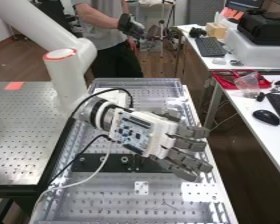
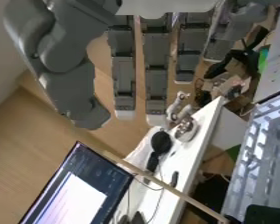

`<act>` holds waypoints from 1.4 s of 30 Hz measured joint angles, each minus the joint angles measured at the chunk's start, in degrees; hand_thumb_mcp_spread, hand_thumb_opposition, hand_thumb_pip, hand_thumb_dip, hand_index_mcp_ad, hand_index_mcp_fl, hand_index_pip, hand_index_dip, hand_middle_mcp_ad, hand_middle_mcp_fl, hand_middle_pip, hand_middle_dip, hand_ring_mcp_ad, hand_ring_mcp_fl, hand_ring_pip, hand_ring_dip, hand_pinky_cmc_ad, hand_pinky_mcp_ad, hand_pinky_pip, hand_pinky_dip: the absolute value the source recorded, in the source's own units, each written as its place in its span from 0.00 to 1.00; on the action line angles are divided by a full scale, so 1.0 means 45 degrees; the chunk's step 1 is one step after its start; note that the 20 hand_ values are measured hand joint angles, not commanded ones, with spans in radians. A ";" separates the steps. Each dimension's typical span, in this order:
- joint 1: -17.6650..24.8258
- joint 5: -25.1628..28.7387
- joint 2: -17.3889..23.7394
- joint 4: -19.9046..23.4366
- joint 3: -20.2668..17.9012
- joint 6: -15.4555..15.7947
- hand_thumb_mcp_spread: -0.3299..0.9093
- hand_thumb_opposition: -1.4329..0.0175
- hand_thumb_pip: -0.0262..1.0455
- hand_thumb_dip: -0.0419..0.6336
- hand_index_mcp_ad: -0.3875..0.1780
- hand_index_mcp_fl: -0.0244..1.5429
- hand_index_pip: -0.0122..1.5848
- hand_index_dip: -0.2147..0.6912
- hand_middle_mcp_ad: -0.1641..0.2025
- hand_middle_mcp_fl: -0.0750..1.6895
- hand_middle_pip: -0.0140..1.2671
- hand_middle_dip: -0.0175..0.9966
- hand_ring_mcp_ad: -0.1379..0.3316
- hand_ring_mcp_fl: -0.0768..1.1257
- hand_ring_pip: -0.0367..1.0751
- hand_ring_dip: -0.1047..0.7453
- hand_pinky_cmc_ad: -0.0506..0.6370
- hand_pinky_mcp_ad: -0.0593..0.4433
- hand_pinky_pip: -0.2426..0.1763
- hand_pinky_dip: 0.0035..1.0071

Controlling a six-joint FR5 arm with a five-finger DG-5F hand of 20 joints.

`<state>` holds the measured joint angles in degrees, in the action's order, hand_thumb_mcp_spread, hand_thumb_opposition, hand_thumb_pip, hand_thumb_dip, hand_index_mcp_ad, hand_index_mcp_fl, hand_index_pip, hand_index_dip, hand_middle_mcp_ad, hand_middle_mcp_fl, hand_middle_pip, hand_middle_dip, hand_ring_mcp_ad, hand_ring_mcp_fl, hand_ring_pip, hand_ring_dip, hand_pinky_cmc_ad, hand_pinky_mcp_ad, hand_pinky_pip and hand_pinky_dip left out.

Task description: Grab the chopstick and place it in the clear container

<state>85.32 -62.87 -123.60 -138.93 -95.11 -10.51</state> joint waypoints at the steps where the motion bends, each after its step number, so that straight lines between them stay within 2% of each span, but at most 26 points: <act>1: 0.0005 0.0025 -0.0054 -0.0043 0.0060 -0.0063 0.62 0.46 0.72 0.57 0.70 0.24 0.53 0.33 0.80 0.37 0.25 0.53 0.57 0.27 0.10 0.35 0.27 0.45 0.47 0.21; 3: 0.0019 0.0067 -0.0220 -0.0194 0.0250 -0.0287 0.62 0.46 0.72 0.57 0.70 0.24 0.55 0.31 0.80 0.40 0.27 0.53 0.54 0.30 0.10 0.36 0.28 0.44 0.47 0.20; 6: 0.0041 0.0071 -0.0395 -0.0350 0.0453 -0.0531 0.63 0.45 0.72 0.57 0.70 0.25 0.56 0.28 0.80 0.40 0.29 0.54 0.54 0.33 0.10 0.39 0.32 0.44 0.55 0.19; 10: 0.0072 0.0041 -0.0544 -0.0459 0.0636 -0.0686 0.63 0.45 0.67 0.56 0.69 0.24 0.58 0.27 0.80 0.39 0.33 0.54 0.51 0.34 0.09 0.39 0.34 0.45 0.55 0.19; 14: 0.0105 0.0127 -0.0691 -0.0571 0.0819 -0.0929 0.66 0.45 0.66 0.56 0.67 0.22 0.60 0.27 0.80 0.41 0.36 0.55 0.51 0.36 0.09 0.43 0.38 0.45 0.59 0.18; 16: 0.0112 0.0181 -0.0735 -0.0604 0.0878 -0.0981 0.67 0.45 0.64 0.56 0.67 0.22 0.63 0.27 0.79 0.40 0.37 0.56 0.47 0.36 0.09 0.42 0.39 0.45 0.59 0.18; 17: 0.0116 0.0187 -0.0772 -0.0630 0.0926 -0.1021 0.67 0.45 0.64 0.57 0.68 0.22 0.66 0.27 0.75 0.40 0.38 0.56 0.41 0.36 0.09 0.42 0.39 0.45 0.59 0.18; 19: 0.0132 0.0155 -0.0840 -0.0668 0.1012 -0.1069 0.67 0.45 0.64 0.57 0.68 0.22 0.69 0.27 0.72 0.40 0.38 0.57 0.41 0.36 0.09 0.42 0.39 0.45 0.59 0.18; 21: 0.0170 0.0111 -0.0899 -0.0694 0.1099 -0.1093 0.67 0.45 0.64 0.57 0.67 0.21 0.70 0.27 0.73 0.40 0.39 0.58 0.41 0.39 0.09 0.46 0.41 0.45 0.59 0.18; 24: 0.0217 0.0094 -0.0933 -0.0713 0.1163 -0.1021 0.68 0.45 0.64 0.56 0.66 0.20 0.75 0.27 0.72 0.41 0.41 0.60 0.41 0.39 0.09 0.47 0.43 0.45 0.62 0.18; 30: 0.0271 -0.0130 -0.0918 -0.0921 0.1267 -0.0526 0.69 0.45 0.64 0.51 0.66 0.09 0.84 0.28 0.72 0.33 0.48 0.61 0.40 0.39 0.09 0.51 0.43 0.44 0.62 0.17; 34: 0.0279 -0.0072 -0.0860 -0.0923 0.1255 -0.0378 0.69 0.45 0.64 0.51 0.66 0.04 0.87 0.28 0.72 0.29 0.52 0.61 0.39 0.34 0.09 0.52 0.43 0.45 0.62 0.17; 38: 0.0289 0.0125 -0.0835 -0.0820 0.1216 -0.0200 0.68 0.45 0.64 0.49 0.66 0.04 0.88 0.29 0.72 0.29 0.53 0.62 0.38 0.34 0.08 0.51 0.44 0.45 0.62 0.17; 42: 0.0318 0.0252 -0.0838 -0.0780 0.1229 -0.0064 0.68 0.45 0.64 0.49 0.66 0.10 0.89 0.29 0.71 0.31 0.55 0.62 0.37 0.35 0.09 0.54 0.44 0.45 0.62 0.17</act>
<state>86.75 -61.74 -127.37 -142.44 -89.58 -10.80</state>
